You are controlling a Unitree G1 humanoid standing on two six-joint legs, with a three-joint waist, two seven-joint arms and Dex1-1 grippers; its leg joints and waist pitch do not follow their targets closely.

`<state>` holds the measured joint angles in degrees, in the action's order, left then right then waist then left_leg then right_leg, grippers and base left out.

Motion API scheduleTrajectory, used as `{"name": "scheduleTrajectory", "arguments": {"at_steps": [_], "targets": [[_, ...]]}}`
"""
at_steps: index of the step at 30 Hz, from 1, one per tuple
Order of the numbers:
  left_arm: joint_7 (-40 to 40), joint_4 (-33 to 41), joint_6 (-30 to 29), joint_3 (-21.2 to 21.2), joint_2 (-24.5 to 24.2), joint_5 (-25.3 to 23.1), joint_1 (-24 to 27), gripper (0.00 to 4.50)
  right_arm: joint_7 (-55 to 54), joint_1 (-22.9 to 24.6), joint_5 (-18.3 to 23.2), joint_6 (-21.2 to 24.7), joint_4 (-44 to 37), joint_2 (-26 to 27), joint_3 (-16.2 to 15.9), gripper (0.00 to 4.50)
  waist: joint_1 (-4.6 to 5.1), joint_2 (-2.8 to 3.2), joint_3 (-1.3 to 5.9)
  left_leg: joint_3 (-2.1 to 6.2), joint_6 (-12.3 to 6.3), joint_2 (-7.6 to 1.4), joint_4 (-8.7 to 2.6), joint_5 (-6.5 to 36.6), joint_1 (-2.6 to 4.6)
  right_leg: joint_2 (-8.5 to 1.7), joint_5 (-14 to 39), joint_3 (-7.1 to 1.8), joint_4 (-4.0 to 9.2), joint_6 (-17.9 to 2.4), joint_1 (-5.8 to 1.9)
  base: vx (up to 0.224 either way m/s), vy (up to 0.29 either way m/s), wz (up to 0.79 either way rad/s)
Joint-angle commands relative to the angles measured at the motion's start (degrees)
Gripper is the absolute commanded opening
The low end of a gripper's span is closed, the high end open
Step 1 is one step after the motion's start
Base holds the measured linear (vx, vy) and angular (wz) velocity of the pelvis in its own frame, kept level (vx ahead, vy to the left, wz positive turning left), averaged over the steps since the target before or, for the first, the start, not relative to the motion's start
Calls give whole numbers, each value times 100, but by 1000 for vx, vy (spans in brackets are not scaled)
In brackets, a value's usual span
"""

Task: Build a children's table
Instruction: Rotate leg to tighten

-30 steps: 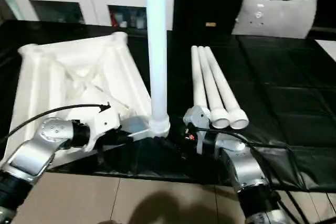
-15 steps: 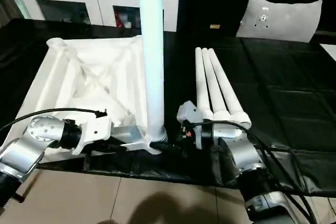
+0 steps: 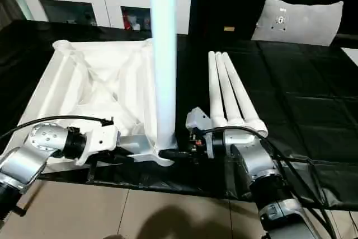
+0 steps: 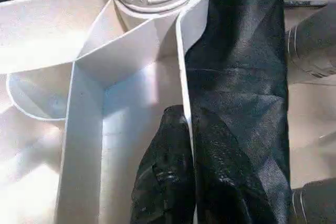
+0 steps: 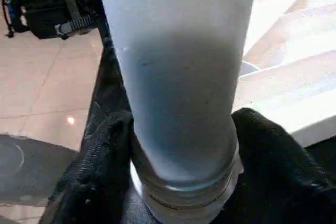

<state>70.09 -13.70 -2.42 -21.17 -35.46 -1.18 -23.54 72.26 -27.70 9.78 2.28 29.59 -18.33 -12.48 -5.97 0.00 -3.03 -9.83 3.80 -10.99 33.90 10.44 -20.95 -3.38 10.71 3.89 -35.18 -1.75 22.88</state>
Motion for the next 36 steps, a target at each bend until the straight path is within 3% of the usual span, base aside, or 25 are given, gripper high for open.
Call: {"name": "scheduleTrajectory", "arguments": {"at_steps": [1,6,8,12,14,15,16,17,18,21,22,24,26,28,30,31,33,34,36], "targets": [[185,-86,51,-282,-88,-213,10,0,155,-31,-3,46,-29,-56,-117,271,2,14,370,52,-174,-242,-391,1084,65,-468,1235,-291,397,-1095,-274,0,0,0],[135,-114,-25,-250,-61,-211,24,0,173,89,67,133,-124,-9,-121,263,-14,38,372,56,-140,-242,-394,1130,77,-471,1293,-295,402,-1086,-272,0,0,0],[108,-121,-49,-236,-46,-211,26,0,175,121,83,165,-163,1,-121,263,-13,22,377,56,-139,-243,-396,1107,73,-461,1211,-291,392,-1096,-276,0,0,0],[-344,82,-767,-3,270,-39,60,0,-107,506,122,443,-577,186,-214,263,-42,36,369,53,-117,-256,-403,1076,93,-461,1101,-301,391,-1107,-263,0,0,0],[-467,133,-927,50,349,-13,61,0,-225,568,109,489,-624,245,-231,263,-36,30,354,60,-94,-237,-419,1256,89,-470,1429,-290,427,-1075,-267,0,0,0],[-622,182,-1079,97,428,-20,57,0,-373,618,88,532,-643,321,-237,263,-14,42,315,60,-43,-237,-442,1492,107,-475,1836,-297,481,-981,-250,0,0,0],[-1108,384,-1606,240,718,-8,55,0,-1043,704,-107,532,-566,629,-232,263,14,50,259,80,49,-239,-465,1904,159,-490,2474,-288,542,-868,-215,0,0,0],[-1168,397,-1656,259,760,-4,50,0,-1126,704,-137,529,-546,662,-231,263,32,44,233,87,103,-230,-477,2087,188,-490,2824,-275,583,-783,-197,0,0,0],[-1709,516,-2115,421,1161,31,-7,0,-1933,687,-422,534,-354,981,-206,262,53,10,231,110,178,-207,-451,2304,254,-526,3428,-259,659,-583,-176,0,0,0],[-2532,493,-2560,616,1803,-47,-179,0,-2951,601,-399,836,-131,1556,78,262,195,14,223,171,244,-167,-456,2467,262,-522,3909,-175,753,-316,-166,-35,11,-6],[-2746,474,-2675,646,2015,-83,-249,0,-3141,558,-324,919,-93,1725,171,262,235,-25,233,186,204,-145,-446,2501,254,-521,3994,-138,794,-224,-185,-54,22,-10],[-2914,457,-2778,653,2202,-115,-317,0,-3318,501,-241,983,-50,1878,268,262,280,31,248,192,125,-145,-446,2546,253,-520,3874,-124,821,-199,-186,0,0,0],[-3143,401,-2891,637,2434,-184,-421,0,-3593,354,-161,988,79,2057,411,262,302,24,274,197,75,-165,-481,2480,213,-507,3494,-132,793,-289,-213,0,0,0],[-3452,248,-2916,635,2653,-316,-567,0,-4059,117,-189,884,362,2220,602,262,287,54,304,175,56,-177,-473,2353,228,-502,3062,-168,757,-448,-181,0,0,0],[-3544,222,-2948,626,2682,-406,-613,0,-4114,67,-189,821,441,2279,662,262,290,50,296,174,28,-195,-507,2255,163,-501,2737,-178,725,-544,-225,0,0,0],[-3617,231,-3040,637,2695,-482,-641,0,-4077,73,-254,754,457,2315,686,297,284,60,301,164,25,-206,-515,2213,152,-498,2521,-201,705,-597,-227,0,0,0],[-3608,233,-3053,630,2621,-529,-651,0,-4030,128,-273,718,418,2299,694,318,264,43,315,140,8,-203,-504,2103,165,-499,2229,-234,666,-708,-222,0,0,0],[-3504,233,-3001,614,2495,-536,-630,0,-3998,212,-287,650,348,2217,703,318,250,49,317,130,-26,-204,-513,1977,137,-500,2073,-248,645,-756,-244,0,0,0],[-3463,238,-2987,608,2420,-528,-612,0,-3994,261,-315,589,312,2159,706,334,244,45,325,123,-55,-203,-506,1910,133,-505,2072,-254,633,-783,-246,0,0,0]]}}
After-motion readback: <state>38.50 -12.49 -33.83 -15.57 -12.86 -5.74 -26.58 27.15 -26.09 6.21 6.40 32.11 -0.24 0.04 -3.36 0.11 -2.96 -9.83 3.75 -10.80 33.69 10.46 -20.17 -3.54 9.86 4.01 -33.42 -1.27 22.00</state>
